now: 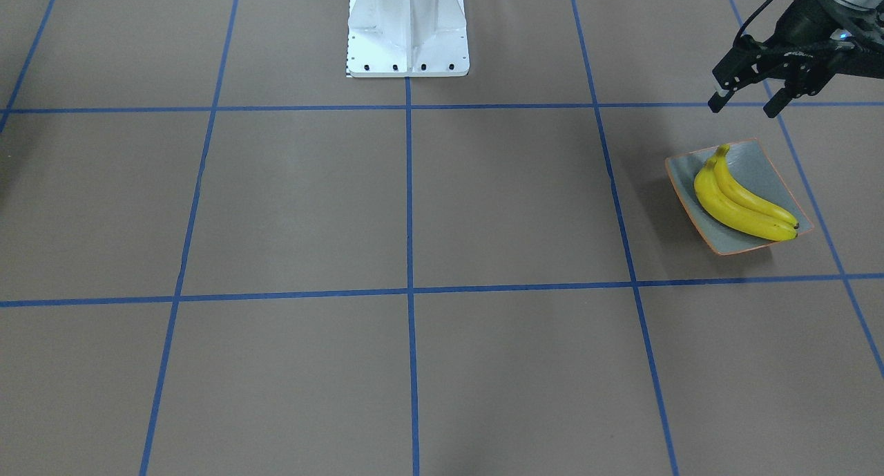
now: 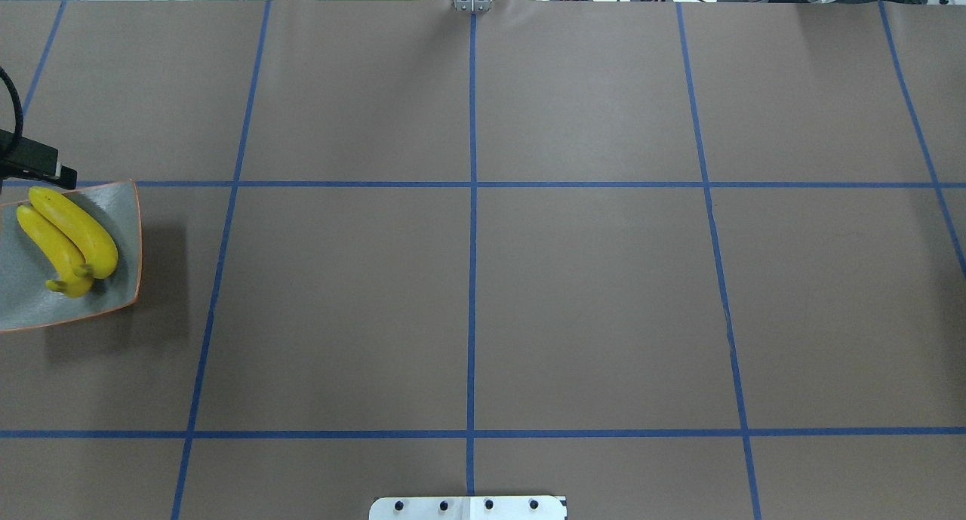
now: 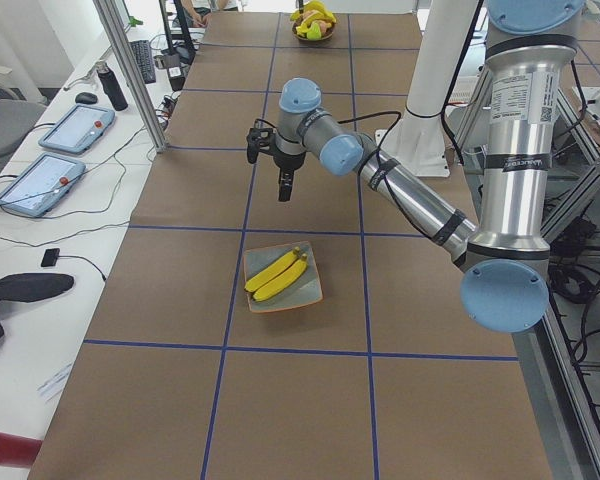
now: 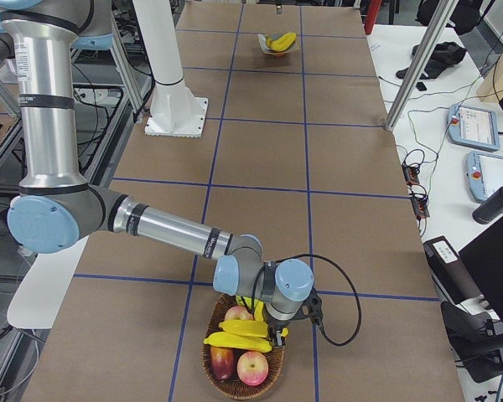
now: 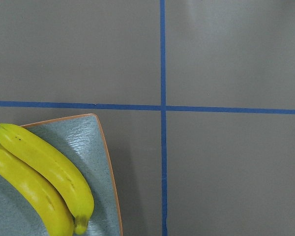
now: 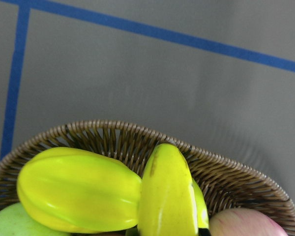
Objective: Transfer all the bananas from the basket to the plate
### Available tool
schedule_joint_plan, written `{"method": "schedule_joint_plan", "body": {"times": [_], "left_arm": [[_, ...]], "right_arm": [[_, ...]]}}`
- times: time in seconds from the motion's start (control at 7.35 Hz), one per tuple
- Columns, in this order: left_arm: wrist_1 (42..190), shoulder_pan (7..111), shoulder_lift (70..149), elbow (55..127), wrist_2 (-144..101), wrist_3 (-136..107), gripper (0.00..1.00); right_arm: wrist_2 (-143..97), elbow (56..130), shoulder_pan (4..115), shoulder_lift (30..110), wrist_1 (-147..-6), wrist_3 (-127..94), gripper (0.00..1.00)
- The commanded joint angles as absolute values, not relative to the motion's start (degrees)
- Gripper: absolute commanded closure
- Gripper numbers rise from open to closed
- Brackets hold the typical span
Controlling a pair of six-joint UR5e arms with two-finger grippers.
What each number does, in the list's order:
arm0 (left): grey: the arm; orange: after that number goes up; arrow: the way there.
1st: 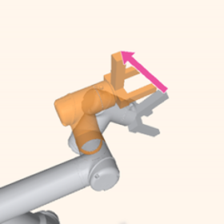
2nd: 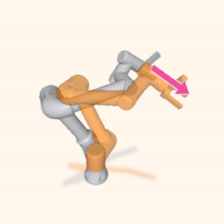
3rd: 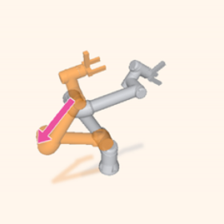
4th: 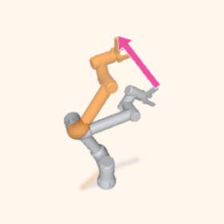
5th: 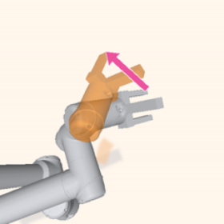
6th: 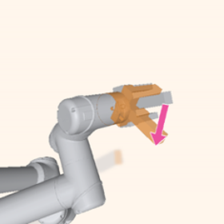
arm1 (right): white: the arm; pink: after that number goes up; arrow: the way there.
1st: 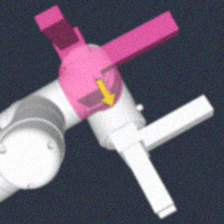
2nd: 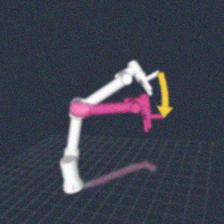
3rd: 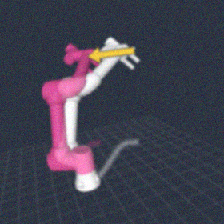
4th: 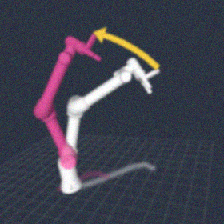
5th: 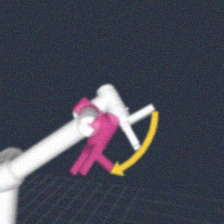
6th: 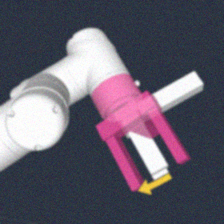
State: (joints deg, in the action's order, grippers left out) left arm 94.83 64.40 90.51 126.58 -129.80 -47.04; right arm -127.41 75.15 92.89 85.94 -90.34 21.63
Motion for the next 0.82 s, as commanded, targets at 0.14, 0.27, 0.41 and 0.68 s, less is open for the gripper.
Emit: {"method": "schedule_joint_plan", "body": {"times": [0.14,0.27,0.41,0.68], "left_arm": [[94.8,64.3,90.6,126.3,-129.8,-47.2,0.0],[94.8,64.2,91.2,126.0,-129.8,-47.2,0.0],[94.8,64.2,91.8,125.9,-129.8,-47.6,0.0],[94.8,64.1,93.2,125.5,-129.8,-49.6,0.0]], "right_arm": [[-128.0,77.3,94.0,76.6,-104.8,21.5,1.0],[-129.4,78.6,93.3,74.9,-105.0,16.0,1.0],[-131.0,81.1,91.3,74.9,-104.9,10.6,1.0],[-133.3,88.8,86.4,74.8,-105.1,-3.5,1.0]]}}
